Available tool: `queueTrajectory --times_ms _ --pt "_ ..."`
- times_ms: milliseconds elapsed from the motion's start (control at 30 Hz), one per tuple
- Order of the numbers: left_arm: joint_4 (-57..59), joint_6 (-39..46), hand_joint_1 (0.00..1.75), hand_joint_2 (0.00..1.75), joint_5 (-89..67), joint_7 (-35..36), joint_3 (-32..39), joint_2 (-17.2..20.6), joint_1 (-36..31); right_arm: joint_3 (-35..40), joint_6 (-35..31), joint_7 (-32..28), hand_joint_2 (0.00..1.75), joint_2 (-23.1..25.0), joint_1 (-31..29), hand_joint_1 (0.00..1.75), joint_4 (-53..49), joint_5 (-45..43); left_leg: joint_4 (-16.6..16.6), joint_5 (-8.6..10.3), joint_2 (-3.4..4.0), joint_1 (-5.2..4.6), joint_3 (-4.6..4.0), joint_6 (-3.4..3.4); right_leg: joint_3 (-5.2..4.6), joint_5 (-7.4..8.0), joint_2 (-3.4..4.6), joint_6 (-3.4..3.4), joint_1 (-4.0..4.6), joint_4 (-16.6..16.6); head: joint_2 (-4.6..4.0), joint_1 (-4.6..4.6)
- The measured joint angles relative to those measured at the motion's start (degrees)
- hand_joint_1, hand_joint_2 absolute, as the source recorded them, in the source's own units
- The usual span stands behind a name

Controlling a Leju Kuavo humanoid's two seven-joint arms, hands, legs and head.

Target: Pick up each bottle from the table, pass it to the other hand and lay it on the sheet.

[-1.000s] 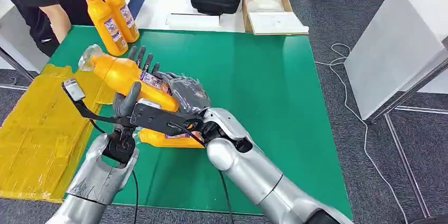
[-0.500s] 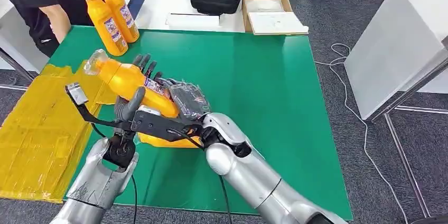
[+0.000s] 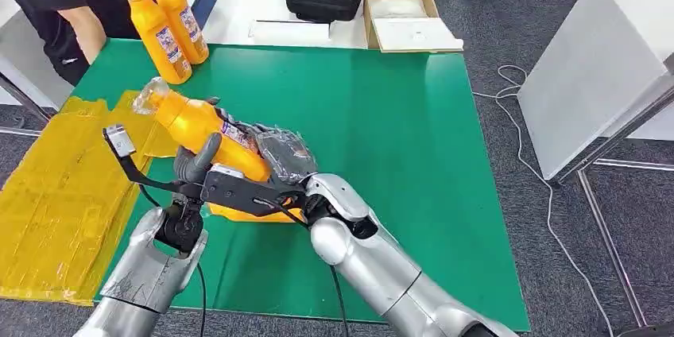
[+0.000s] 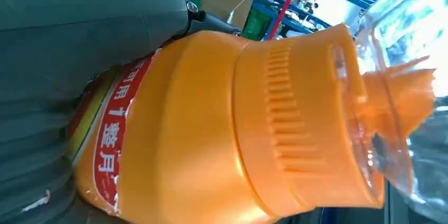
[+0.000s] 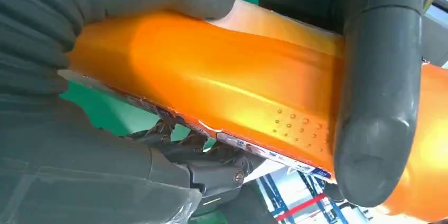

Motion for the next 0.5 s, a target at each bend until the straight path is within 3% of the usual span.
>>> queueTrajectory --times_ms 133,167,200,233,267,300,500 --pt "0.39 -0.15 1.75 1.75 0.33 0.11 0.02 0.0 0.0 -0.11 -0.02 -0.04 1.75 0.11 0.05 1.69 0.39 0.0 0.0 0.0 0.0 0.0 0.0 0.0 0.0 0.0 0.0 0.0 0.0 0.0 0.0 -0.02" --pt "0.48 -0.2 1.75 1.75 0.44 0.11 0.02 0.02 0.0 -0.13 -0.02 -0.04 1.75 0.13 0.06 1.62 0.5 0.0 0.0 0.0 0.0 0.0 0.0 0.0 -0.01 0.0 0.0 0.0 0.0 0.0 0.0 0.0" --pt "0.63 -0.33 1.75 1.75 0.61 0.11 0.04 0.02 0.0 -0.28 -0.13 -0.04 1.75 0.13 0.11 0.59 0.59 0.04 0.0 0.0 0.0 -0.01 -0.01 0.0 -0.01 0.0 0.0 0.0 0.0 0.0 0.0 -0.02" --pt "0.85 -0.5 1.75 1.75 0.77 0.11 0.04 0.02 -0.08 -0.46 -0.15 -0.04 1.75 0.13 0.17 0.0 0.68 0.13 0.0 0.0 0.0 -0.01 -0.01 0.0 -0.01 0.0 0.0 0.0 0.0 0.0 0.0 0.0" --pt "1.16 -0.66 1.75 1.75 1.03 0.11 0.09 0.02 -0.18 -0.65 -0.35 -0.04 1.75 0.13 0.25 0.0 0.81 0.22 0.0 0.0 0.0 -0.01 -0.01 0.0 -0.01 0.0 0.0 0.0 0.0 0.0 0.0 -0.02" --pt "1.38 -0.74 1.75 1.75 1.09 0.09 0.15 0.0 -0.32 -0.81 -0.57 -0.04 0.0 0.13 0.44 0.0 0.85 0.41 0.0 0.0 0.0 0.0 -0.01 0.0 0.0 0.0 0.0 0.0 0.0 0.0 0.0 0.0" --pt "3.8 -2.36 1.75 1.75 1.42 -0.72 2.44 0.17 -2.38 -5.58 -2.3 -0.11 0.0 -1.76 4.44 0.0 -2.15 2.23 0.0 0.0 -0.06 0.0 -0.04 0.0 0.05 0.0 -0.04 0.0 0.0 0.0 0.0 0.0"
